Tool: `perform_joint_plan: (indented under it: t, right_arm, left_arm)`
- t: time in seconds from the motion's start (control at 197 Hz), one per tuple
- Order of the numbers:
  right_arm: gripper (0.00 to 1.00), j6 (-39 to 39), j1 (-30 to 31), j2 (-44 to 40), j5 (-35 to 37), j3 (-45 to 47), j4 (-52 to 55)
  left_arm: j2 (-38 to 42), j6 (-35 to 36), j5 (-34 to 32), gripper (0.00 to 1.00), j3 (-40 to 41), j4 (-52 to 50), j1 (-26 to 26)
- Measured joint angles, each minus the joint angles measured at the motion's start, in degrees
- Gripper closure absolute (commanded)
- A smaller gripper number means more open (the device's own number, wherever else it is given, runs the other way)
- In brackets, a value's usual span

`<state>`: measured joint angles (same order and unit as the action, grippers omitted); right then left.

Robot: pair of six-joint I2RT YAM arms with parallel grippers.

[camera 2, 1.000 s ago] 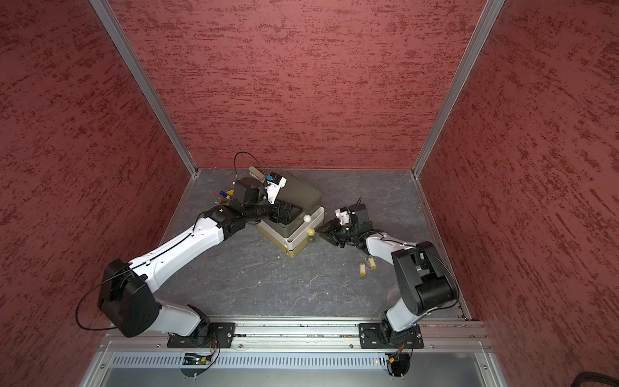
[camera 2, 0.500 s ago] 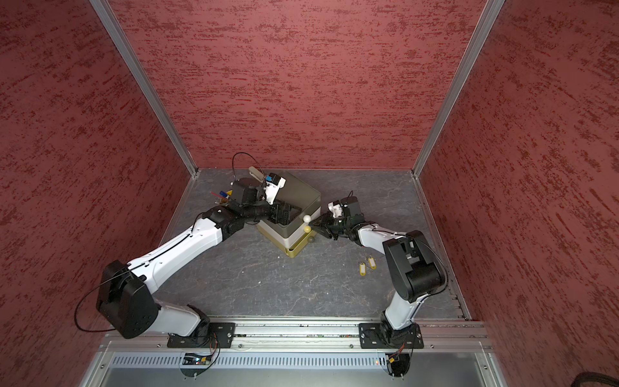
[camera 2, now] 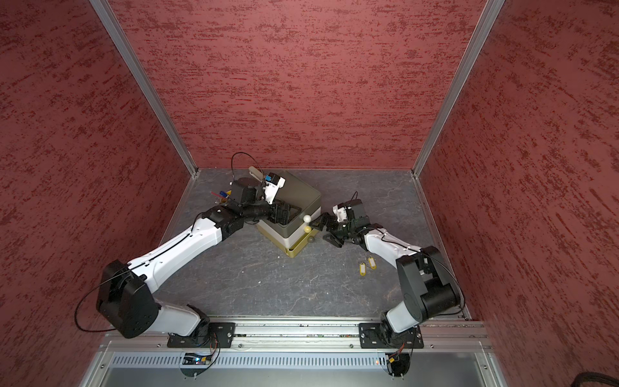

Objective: Take the keys out of the drawer
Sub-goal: Close the drawer in the storage box.

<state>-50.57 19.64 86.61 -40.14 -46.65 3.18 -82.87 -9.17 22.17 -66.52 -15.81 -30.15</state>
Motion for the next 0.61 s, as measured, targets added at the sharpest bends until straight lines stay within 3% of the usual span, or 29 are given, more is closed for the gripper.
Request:
perform_joint_plan:
  t: [0.279, 0.462, 0.543, 0.609]
  right_arm:
    - [0.01, 0.5, -0.1, -1.2, 0.7, 4.9, 3.2]
    - [0.02, 9.2, 0.9, -0.3, 4.5, -0.9, 14.1]
    - [0.04, 10.6, 1.1, 0.9, 4.1, -2.5, 14.6]
    - [0.12, 9.7, 1.2, 3.4, 2.8, -2.6, 12.8]
  left_arm:
    - [0.0, 0.0, 0.0, 0.00, 0.0, 0.0, 0.0]
    - [0.0, 0.0, 0.0, 0.00, 0.0, 0.0, 0.0]
    - [0.0, 0.0, 0.0, 0.00, 0.0, 0.0, 0.0]
    - [0.0, 0.0, 0.0, 0.00, 0.0, 0.0, 0.0]
